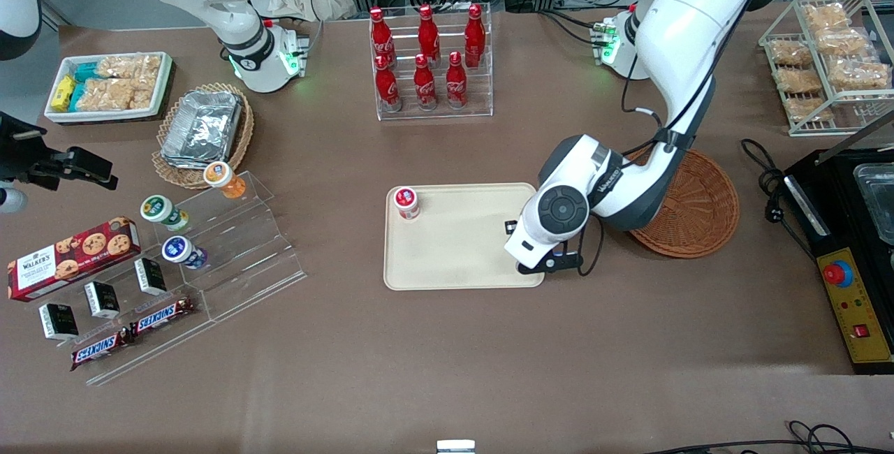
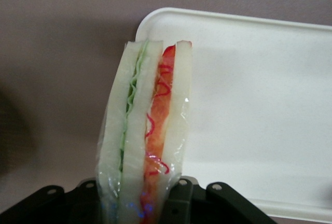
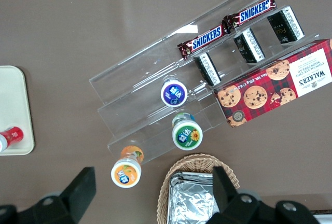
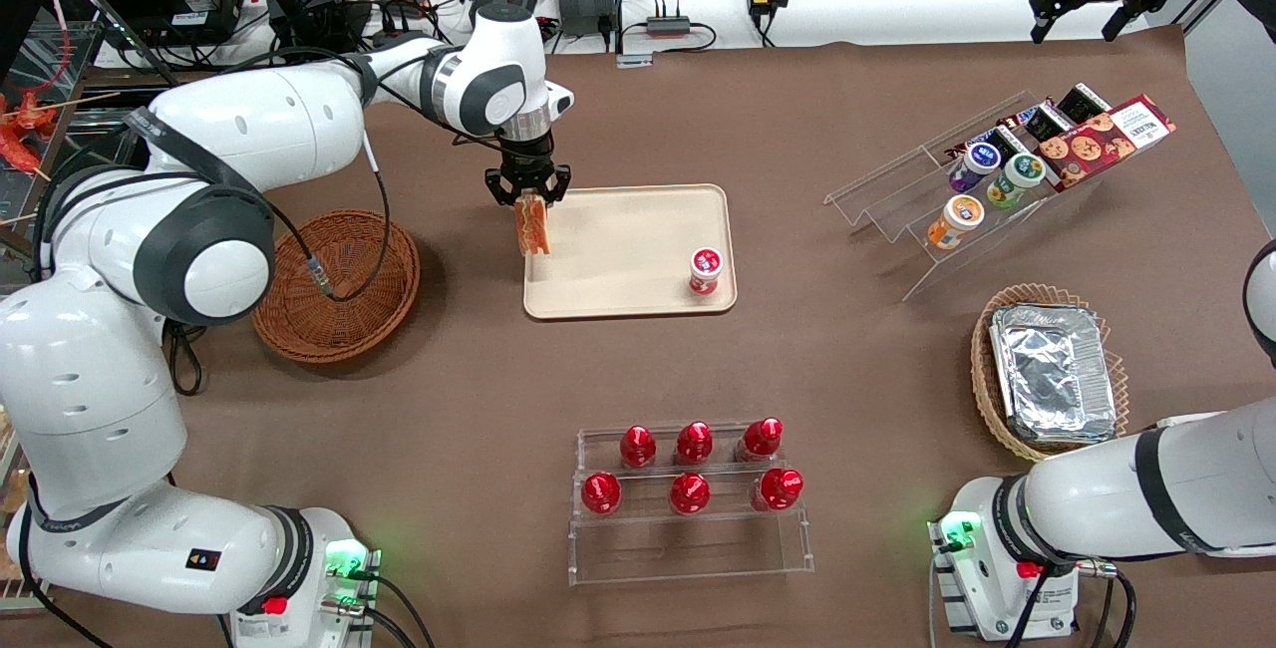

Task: Place sandwich from basket to tray
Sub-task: 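Lower the sandwich onto the tray beside the red cup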

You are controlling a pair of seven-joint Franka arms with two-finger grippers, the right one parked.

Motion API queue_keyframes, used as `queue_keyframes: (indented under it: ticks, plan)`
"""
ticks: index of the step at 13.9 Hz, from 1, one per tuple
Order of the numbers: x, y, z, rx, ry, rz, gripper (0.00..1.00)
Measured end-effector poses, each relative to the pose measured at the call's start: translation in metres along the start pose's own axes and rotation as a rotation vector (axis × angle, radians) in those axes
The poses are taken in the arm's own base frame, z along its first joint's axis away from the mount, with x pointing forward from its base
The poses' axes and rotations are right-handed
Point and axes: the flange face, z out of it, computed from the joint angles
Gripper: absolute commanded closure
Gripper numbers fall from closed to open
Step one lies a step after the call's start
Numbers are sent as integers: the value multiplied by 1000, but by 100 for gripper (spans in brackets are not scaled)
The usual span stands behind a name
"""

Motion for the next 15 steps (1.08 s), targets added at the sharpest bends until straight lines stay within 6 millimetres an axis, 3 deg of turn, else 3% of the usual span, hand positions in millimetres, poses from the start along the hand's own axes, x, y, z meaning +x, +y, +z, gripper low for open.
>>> queue_keyframes:
  ticks: [5, 13, 14, 15]
  plan:
    - [5, 9, 26, -16, -4, 8, 60]
    - [7, 14, 45, -17, -7, 16, 60]
    - [8, 14, 51, -16, -12, 16, 56]
    - [9, 15, 57, -14, -17, 17, 38]
